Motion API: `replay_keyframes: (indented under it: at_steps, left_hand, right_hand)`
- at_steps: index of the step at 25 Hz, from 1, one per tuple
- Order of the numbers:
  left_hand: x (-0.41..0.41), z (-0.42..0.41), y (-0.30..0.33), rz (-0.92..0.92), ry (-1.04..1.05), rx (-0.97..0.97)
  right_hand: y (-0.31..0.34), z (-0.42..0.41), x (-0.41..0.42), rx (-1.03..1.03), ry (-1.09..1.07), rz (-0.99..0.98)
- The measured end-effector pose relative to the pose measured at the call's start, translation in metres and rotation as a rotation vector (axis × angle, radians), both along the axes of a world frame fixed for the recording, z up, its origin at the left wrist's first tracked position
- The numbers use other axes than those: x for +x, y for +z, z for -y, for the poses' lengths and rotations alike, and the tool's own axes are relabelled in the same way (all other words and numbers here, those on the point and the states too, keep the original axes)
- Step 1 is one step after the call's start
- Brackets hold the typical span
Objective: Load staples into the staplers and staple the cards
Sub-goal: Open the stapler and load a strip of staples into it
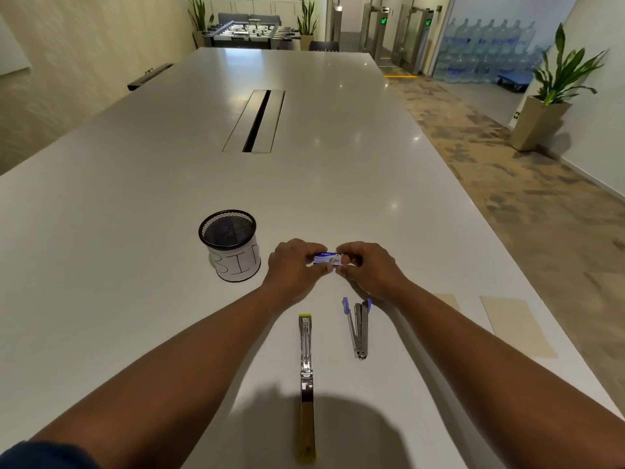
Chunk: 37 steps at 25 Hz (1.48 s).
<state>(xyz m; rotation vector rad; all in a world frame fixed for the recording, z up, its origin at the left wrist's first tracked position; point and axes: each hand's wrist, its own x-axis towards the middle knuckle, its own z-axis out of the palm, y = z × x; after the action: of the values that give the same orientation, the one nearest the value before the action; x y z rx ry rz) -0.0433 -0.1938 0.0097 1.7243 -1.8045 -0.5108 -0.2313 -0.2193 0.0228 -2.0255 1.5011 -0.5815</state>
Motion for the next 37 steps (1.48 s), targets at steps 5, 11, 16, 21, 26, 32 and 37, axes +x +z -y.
replay_keyframes:
  at_steps: [5, 11, 16, 21, 26, 32, 37]
  left_hand:
    - [0.000, -0.003, 0.002, -0.125, -0.005, 0.000]
    - [0.003, -0.006, 0.005, -0.151, -0.004, -0.025]
    - [0.006, -0.005, 0.005, -0.090, -0.028, -0.005]
    - [0.007, -0.003, 0.005, -0.069, -0.035, -0.020]
    - [0.007, -0.004, 0.004, -0.062, -0.029, -0.019]
    - [0.007, -0.002, 0.004, -0.055, -0.026, -0.022]
    - [0.006, -0.002, 0.003, -0.042, -0.018, -0.028]
  right_hand:
    - [0.001, -0.002, 0.000, -0.005, 0.011, -0.010]
    - [0.003, -0.002, 0.003, -0.017, 0.027, -0.047]
    - [0.004, -0.001, 0.002, -0.012, 0.025, -0.071]
    - [0.006, -0.005, 0.001, 0.003, 0.006, 0.048]
    - [0.009, -0.008, 0.001, 0.019, -0.063, 0.125]
    - [0.012, -0.008, 0.009, 0.022, -0.105, 0.102]
    - [0.013, -0.008, 0.011, 0.034, -0.152, 0.094]
